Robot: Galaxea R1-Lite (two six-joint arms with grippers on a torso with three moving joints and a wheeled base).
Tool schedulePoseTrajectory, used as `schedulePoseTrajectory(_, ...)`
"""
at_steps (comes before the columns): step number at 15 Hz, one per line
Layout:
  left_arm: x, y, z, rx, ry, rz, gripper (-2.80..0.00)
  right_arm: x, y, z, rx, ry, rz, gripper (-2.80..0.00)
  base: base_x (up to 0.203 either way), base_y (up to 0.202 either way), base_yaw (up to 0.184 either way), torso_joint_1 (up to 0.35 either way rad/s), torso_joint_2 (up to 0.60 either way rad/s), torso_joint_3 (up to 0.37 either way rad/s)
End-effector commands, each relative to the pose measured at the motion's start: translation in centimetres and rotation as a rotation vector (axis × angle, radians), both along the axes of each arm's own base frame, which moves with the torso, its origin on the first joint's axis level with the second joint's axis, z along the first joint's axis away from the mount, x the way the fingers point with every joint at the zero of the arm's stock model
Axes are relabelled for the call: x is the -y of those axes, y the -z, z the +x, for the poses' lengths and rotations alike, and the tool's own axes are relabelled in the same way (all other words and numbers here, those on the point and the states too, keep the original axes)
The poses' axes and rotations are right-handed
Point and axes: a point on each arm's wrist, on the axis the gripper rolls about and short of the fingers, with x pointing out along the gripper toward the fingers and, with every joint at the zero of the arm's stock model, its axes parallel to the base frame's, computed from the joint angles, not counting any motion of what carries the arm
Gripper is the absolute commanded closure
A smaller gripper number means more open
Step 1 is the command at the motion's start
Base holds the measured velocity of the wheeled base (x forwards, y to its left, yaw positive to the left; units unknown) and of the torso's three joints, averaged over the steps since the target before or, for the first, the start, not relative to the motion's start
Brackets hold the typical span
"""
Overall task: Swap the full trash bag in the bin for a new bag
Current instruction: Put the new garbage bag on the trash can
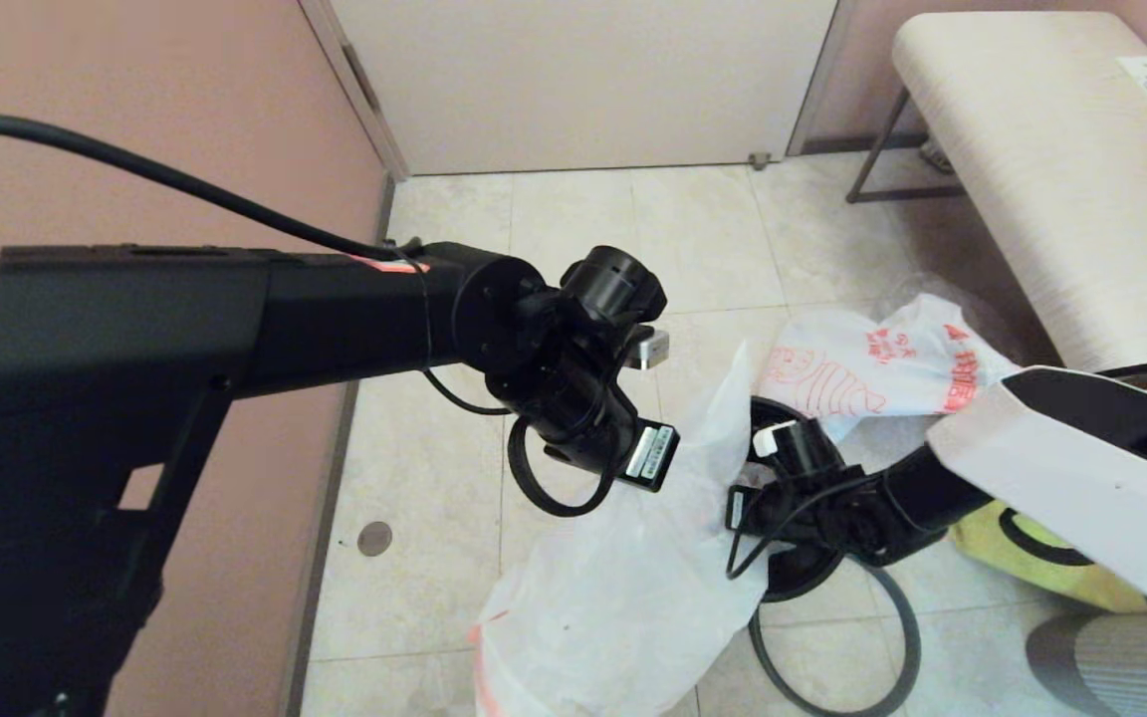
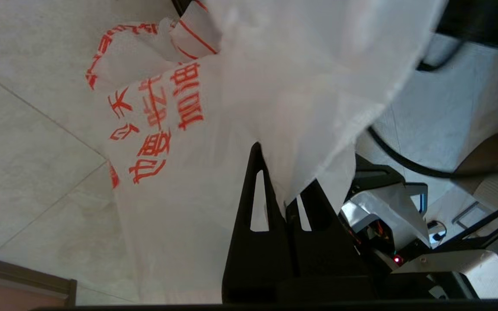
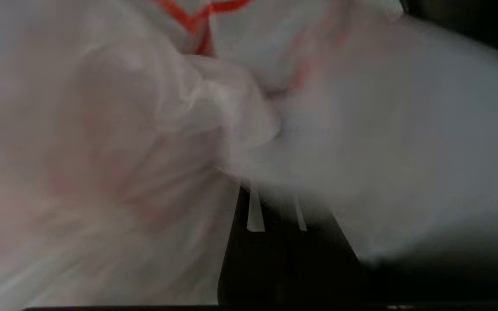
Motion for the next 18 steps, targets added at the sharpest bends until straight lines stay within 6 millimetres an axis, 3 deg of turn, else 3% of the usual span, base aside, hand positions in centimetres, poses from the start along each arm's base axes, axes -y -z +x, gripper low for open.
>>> schedulePoseTrajectory(1, 0.0, -0.1, -0.1, -0.001, -0.001, 0.000, 0.00, -0.5, 2.2, 1.1, -0.015, -0.001, -0.011, 0.00, 0.000, 0.000, 0.000, 0.000, 0.00, 0.000)
schedulePoseTrajectory(4, 0.4, 0.2, -0.2, 0.003, 0.008, 0.001, 0.00, 0.3, -1.9, -0.3, 0.036, 0.007, 0.008, 0.00, 0.000, 0.000, 0.000, 0.000, 0.00, 0.000)
schedulePoseTrajectory(8, 2.0, 2.0, 0.5, 0.047, -0.007, 0.026, 0.00, 3.1, -8.9, -6.3, 0.095, 0.039, 0.055, 0.00, 0.000, 0.000, 0.000, 0.000, 0.00, 0.000)
schedulePoseTrajectory(11, 3.2, 2.7, 0.3, 0.077, 0.000, 0.031, 0.00, 6.0, -12.7, -11.1, 0.156, 0.075, 0.094, 0.00, 0.000, 0.000, 0.000, 0.000, 0.00, 0.000)
schedulePoseTrajectory(13, 4.0, 2.7, -0.5, 0.077, 0.024, 0.030, 0.00, 7.1, -14.1, -13.1, 0.179, 0.099, 0.144, 0.00, 0.000, 0.000, 0.000, 0.000, 0.00, 0.000)
schedulePoseTrajectory(16, 5.2, 3.1, -1.4, 0.089, 0.050, 0.036, 0.00, 7.4, -15.1, -14.4, 0.185, 0.091, 0.229, 0.00, 0.000, 0.000, 0.000, 0.000, 0.00, 0.000)
schedulePoseTrajectory(17, 5.6, 3.4, -1.5, 0.097, 0.053, 0.037, 0.00, 7.2, -15.2, -14.2, 0.185, 0.081, 0.243, -2.80, 0.000, 0.000, 0.000, 0.000, 0.00, 0.000)
schedulePoseTrajectory(18, 5.9, 3.6, -1.6, 0.097, 0.056, 0.036, 0.00, 6.8, -15.4, -13.6, 0.188, 0.075, 0.255, -2.80, 0.000, 0.000, 0.000, 0.000, 0.00, 0.000)
